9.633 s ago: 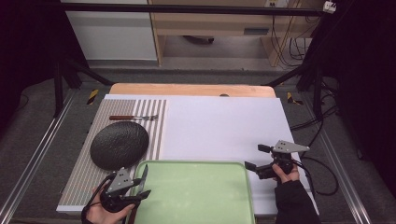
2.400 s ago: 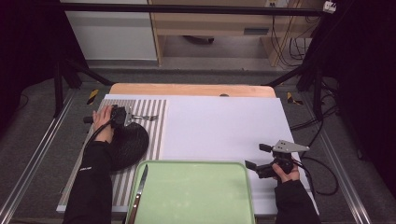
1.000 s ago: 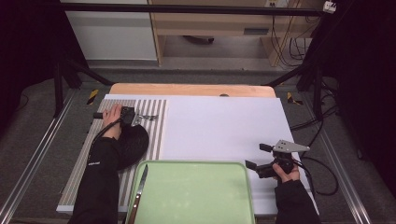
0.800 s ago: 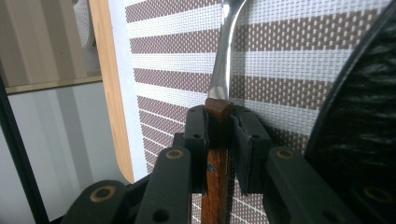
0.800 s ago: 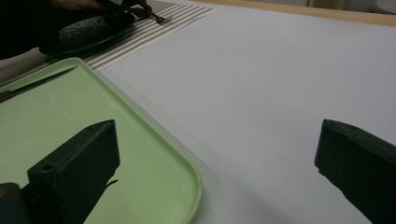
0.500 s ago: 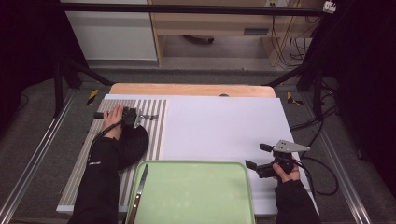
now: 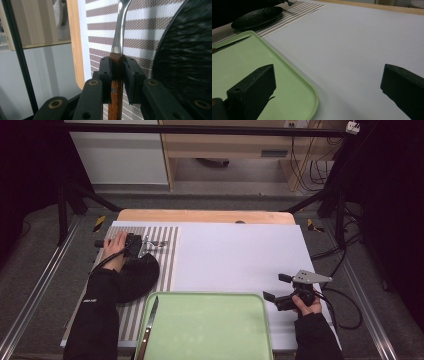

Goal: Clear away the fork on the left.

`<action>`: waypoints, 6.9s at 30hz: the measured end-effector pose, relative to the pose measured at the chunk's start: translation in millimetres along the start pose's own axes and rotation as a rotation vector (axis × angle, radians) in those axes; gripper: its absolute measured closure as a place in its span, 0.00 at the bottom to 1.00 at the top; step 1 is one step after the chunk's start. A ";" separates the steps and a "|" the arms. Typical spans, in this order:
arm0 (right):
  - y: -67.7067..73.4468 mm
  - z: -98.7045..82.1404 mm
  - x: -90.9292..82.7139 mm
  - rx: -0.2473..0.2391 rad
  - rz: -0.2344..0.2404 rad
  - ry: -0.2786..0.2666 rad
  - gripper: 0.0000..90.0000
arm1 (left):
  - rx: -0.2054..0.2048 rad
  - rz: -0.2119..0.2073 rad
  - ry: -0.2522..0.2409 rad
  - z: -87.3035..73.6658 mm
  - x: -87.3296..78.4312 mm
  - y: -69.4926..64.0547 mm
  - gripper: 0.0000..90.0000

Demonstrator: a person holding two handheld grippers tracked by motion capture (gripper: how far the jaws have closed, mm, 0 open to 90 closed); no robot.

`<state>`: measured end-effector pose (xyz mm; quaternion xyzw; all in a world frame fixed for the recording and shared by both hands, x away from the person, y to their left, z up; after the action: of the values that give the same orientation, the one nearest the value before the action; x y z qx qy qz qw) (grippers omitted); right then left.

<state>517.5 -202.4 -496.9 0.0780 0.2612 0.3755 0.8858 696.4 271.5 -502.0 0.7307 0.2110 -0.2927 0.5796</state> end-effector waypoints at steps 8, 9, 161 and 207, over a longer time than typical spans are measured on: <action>0.5 -0.6 0.0 0.003 0.004 0.000 0.00 | -0.061 0.015 -0.022 9.3 -25.3 -6.0 0.85; 0.4 -1.1 0.4 0.003 0.003 0.002 0.00 | -0.063 0.015 -0.021 10.5 -28.2 -7.8 0.85; 2.5 -1.5 -0.1 -0.004 0.013 0.002 0.00 | -0.557 -0.459 -0.069 223.6 -196.7 -178.7 0.85; 2.3 -2.3 0.8 0.000 0.011 0.007 0.00 | -0.683 -0.563 -0.468 256.7 -190.7 -173.1 1.00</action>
<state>515.4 -200.3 -498.5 0.0783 0.2639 0.3805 0.8829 396.3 69.6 -539.3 0.3286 0.3480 -0.5083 0.7159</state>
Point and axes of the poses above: each handheld gripper's, and its own axes: x roughly forward along the jaws, z roughly out of its top, y roughly to its left, the point moved 10 cm from there along x, roughly forward along the jaws, and after that the axes turned 11 degrees about x, right-handed, at the moved point
